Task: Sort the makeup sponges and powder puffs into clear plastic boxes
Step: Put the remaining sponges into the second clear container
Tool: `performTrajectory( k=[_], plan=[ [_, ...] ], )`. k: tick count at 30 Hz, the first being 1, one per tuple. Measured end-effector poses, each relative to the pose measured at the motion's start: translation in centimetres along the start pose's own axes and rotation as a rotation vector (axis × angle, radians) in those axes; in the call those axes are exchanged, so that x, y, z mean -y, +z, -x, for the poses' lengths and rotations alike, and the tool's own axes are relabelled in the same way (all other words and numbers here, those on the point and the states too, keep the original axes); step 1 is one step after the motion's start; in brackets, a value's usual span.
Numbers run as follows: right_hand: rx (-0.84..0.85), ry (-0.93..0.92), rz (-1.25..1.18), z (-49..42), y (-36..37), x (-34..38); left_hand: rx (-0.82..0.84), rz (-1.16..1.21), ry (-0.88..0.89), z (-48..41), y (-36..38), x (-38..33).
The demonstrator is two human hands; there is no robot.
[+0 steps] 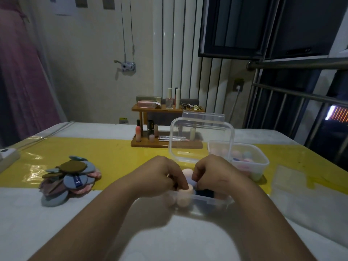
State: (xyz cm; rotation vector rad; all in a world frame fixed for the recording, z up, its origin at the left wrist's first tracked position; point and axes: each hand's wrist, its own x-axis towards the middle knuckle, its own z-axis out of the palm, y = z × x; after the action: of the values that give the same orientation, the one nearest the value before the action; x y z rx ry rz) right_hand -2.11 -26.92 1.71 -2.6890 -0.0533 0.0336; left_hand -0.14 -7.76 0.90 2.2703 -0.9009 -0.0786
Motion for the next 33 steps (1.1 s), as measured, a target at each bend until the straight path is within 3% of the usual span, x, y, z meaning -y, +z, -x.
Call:
performTrajectory(
  k=[3, 7, 9, 13, 18, 23, 29, 33],
  plan=[
    [-0.023, 0.003, -0.062, 0.2, -0.4, -0.2, -0.144, 0.156, -0.033, 0.1, 0.4, 0.4],
    [-0.066, 0.009, -0.055, 0.3, -0.3, 0.0, -0.588, 0.271, -0.082, -0.9, 1.3, 1.5],
    [-0.079, 0.004, -0.056, 0.2, 0.0, 0.2, -0.695, 0.318, -0.151, -1.6, 1.9, 1.9],
    [-0.11, 0.0, -0.053, 0.2, 0.4, 0.7, -0.602, 0.498, -0.296, -2.4, 2.3, 2.6],
    [-0.111, -0.013, -0.073, 0.3, 0.7, 0.8, -0.455, 0.731, -0.327, -2.6, 2.5, 2.9],
    [-0.133, -0.053, -0.087, 0.3, 0.8, 0.8, -0.503, 0.807, -0.302, -2.5, 2.4, 3.3],
    [-0.401, -0.256, -0.124, -0.1, 1.1, 1.0, -0.595, 0.78, -0.313, -2.0, 1.2, 4.2],
    [-0.589, -0.181, -0.238, -0.7, 1.5, 0.8, -0.663, 0.76, -0.395, -1.9, 0.0, 5.3]
  ],
)
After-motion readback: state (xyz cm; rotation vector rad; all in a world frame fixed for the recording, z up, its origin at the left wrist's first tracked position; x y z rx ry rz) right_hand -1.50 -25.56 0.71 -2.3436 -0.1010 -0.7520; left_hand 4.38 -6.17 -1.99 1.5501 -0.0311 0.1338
